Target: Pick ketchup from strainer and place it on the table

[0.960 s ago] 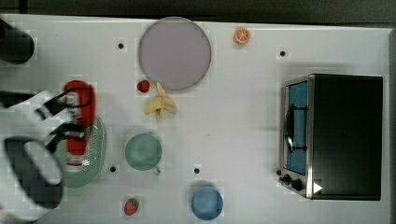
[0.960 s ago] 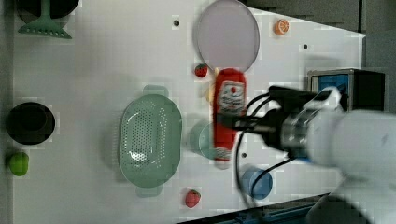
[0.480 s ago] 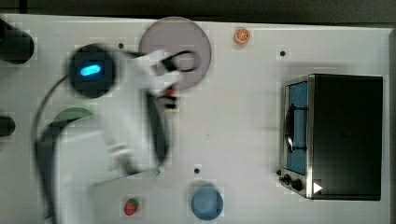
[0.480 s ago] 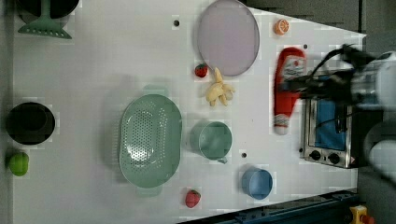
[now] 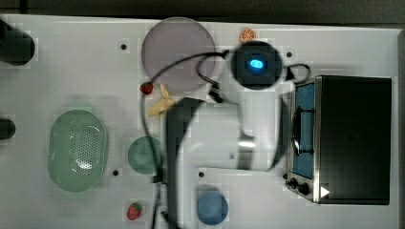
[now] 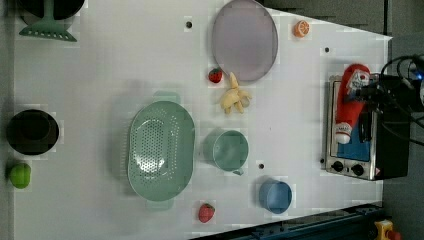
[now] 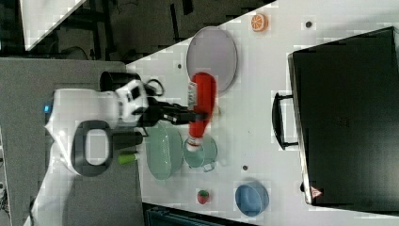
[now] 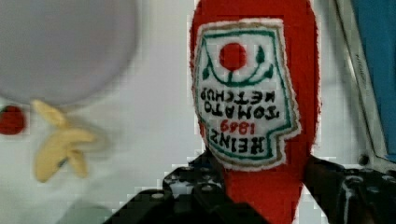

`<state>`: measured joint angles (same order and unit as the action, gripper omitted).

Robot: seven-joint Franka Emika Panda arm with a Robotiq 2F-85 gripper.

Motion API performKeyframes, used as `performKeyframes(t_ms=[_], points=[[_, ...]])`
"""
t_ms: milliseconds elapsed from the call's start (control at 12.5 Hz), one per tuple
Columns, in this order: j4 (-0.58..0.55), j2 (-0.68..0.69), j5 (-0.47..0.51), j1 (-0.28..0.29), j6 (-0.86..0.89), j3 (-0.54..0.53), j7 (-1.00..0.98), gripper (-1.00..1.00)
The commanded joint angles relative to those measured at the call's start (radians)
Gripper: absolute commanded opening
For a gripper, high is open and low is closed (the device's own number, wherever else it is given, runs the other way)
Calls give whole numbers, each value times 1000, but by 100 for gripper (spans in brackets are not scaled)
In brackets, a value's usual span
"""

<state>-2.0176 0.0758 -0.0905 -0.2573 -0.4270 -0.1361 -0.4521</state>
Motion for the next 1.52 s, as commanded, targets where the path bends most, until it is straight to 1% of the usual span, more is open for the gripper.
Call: performKeyframes(t_ms=[80, 320, 560, 640, 800, 880, 1120, 1200, 1360, 1520], points=[[-65, -11, 10, 32, -44, 5, -60, 13], [-191, -7, 10, 32, -160, 12, -59, 13], [-315, 23, 10, 35, -355, 11, -54, 13], [-340, 45, 10, 36, -411, 9, -54, 13], [-354, 101, 10, 36, -486, 7, -54, 13], [-353, 127, 10, 36, -509, 6, -54, 19], [-351, 152, 10, 36, -550, 1, -54, 83], [-341, 139, 10, 36, -546, -1, -50, 100], [-300, 89, 10, 36, -499, -5, -21, 100], [-217, 33, 10, 36, -374, -15, 78, 100]])
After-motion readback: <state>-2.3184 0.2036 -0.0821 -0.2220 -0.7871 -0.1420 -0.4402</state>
